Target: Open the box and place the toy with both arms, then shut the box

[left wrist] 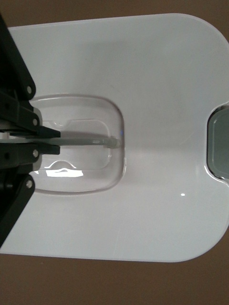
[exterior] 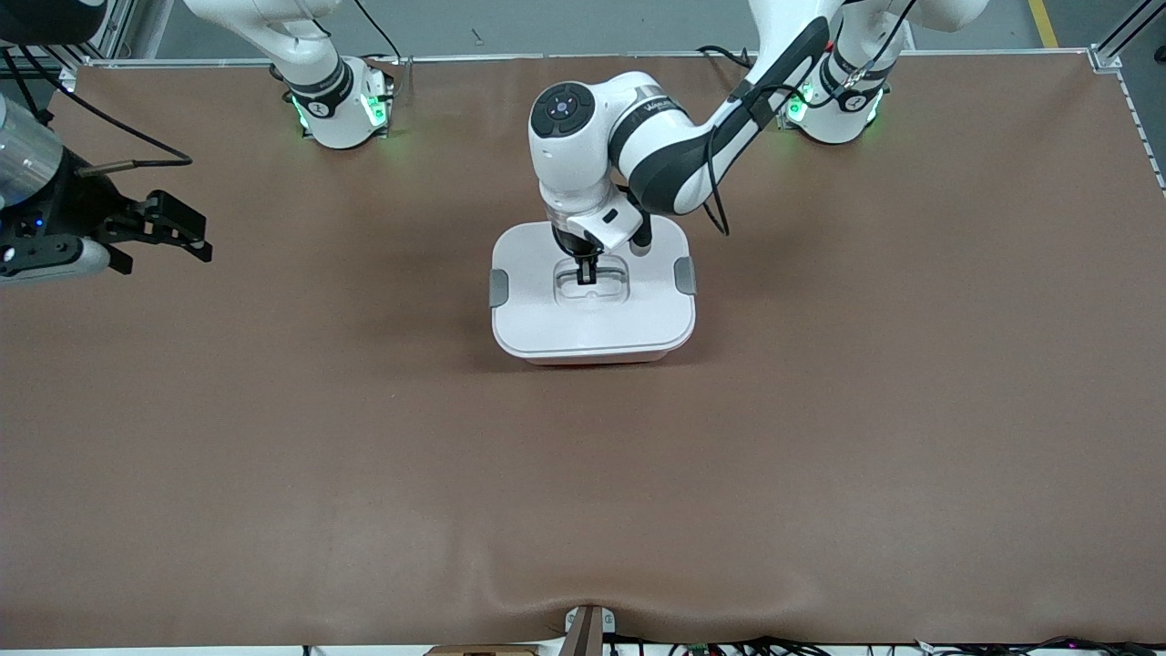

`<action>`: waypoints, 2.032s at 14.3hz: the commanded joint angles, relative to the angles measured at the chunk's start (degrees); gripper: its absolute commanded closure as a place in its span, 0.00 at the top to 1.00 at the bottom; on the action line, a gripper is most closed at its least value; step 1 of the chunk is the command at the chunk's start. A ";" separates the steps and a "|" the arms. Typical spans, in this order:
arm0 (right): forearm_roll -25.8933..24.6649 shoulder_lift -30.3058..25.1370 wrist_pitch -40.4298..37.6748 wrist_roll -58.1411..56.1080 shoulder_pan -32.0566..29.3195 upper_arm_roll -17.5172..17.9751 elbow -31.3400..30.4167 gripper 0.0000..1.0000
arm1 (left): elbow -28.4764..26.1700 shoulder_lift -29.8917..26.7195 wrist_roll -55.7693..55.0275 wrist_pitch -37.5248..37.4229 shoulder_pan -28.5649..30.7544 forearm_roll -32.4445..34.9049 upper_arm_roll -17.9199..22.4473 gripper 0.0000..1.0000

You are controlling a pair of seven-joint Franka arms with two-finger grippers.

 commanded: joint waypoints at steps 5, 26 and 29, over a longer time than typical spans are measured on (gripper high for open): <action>1.31 -0.79 -3.29 -0.77 -3.76 0.14 1.17 1.00 | 1.19 0.99 1.86 -0.58 -0.63 1.65 0.04 0.00; -2.04 -1.49 -2.50 -0.24 -8.86 -0.22 -0.93 1.00 | 4.71 -6.56 23.01 -11.46 6.12 -2.83 0.12 1.00; -2.64 -2.63 -2.76 -1.73 -8.69 0.31 -1.28 1.00 | 4.71 -11.30 37.41 -14.98 11.13 -5.20 0.04 1.00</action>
